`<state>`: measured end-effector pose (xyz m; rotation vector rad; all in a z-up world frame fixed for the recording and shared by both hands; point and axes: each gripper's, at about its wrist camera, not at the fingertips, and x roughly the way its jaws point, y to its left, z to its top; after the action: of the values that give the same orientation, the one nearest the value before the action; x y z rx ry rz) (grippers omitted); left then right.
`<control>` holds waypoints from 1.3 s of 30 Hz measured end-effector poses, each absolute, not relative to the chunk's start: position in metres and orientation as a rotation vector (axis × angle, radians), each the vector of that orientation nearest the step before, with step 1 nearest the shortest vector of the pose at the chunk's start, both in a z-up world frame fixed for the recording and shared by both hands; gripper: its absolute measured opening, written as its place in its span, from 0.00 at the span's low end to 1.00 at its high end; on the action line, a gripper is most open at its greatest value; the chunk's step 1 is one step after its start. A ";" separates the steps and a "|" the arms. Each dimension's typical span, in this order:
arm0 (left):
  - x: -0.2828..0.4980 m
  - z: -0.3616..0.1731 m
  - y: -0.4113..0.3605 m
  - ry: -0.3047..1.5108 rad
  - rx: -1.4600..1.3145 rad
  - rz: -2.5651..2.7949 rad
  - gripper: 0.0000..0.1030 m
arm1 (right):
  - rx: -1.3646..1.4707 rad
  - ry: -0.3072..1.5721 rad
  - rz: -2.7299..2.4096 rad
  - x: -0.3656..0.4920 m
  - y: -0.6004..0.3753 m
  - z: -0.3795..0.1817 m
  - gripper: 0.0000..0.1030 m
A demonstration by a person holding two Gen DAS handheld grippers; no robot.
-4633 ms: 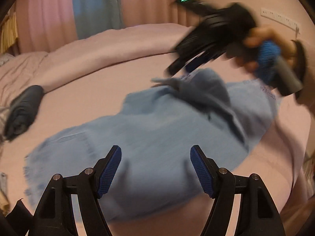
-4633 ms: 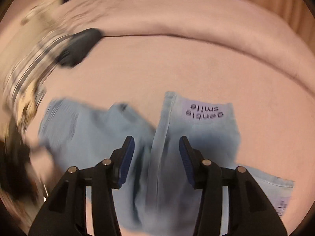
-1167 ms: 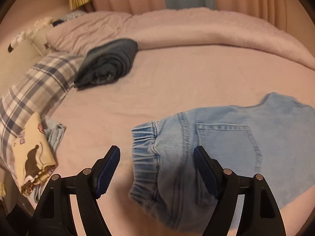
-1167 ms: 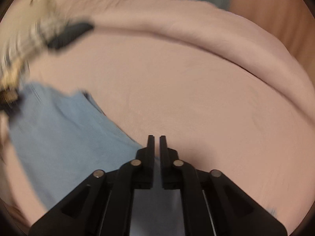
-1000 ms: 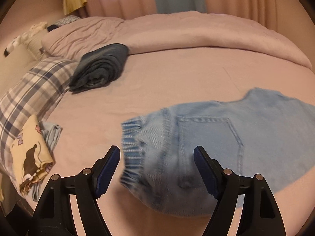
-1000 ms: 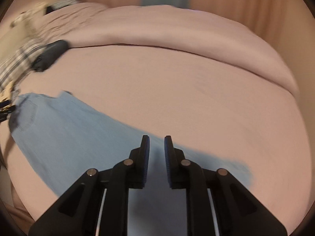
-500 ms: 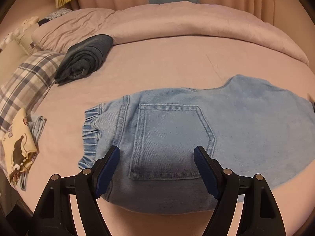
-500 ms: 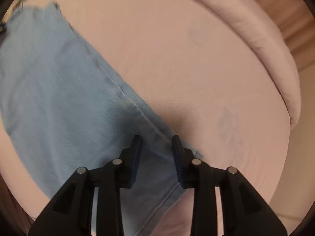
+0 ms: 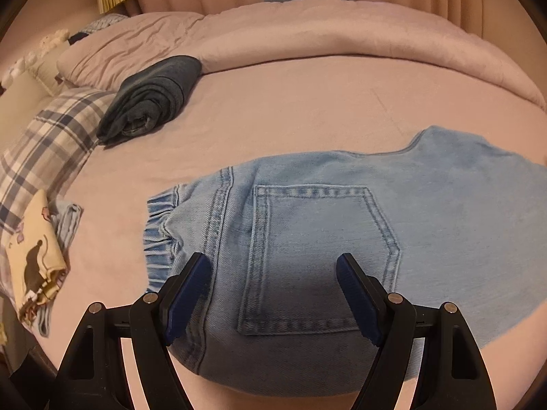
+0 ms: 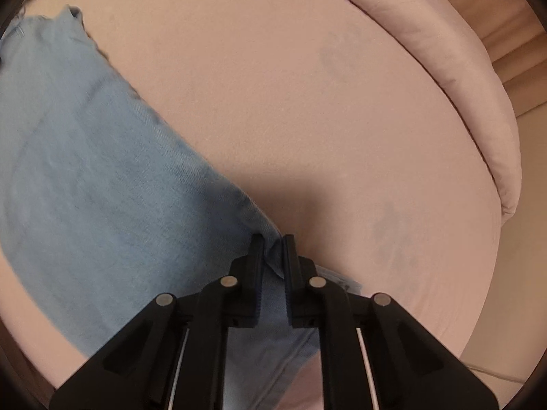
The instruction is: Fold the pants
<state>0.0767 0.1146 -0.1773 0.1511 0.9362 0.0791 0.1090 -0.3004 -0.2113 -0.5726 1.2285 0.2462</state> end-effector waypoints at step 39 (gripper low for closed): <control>0.025 -0.200 0.296 0.859 -0.570 0.190 0.10 | -0.266 1.150 0.664 0.027 -0.080 -0.215 0.35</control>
<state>0.0254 0.2964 -0.2001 -0.5705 0.8586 0.1901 0.0270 -0.0800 -0.2148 -0.2655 1.1496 0.6636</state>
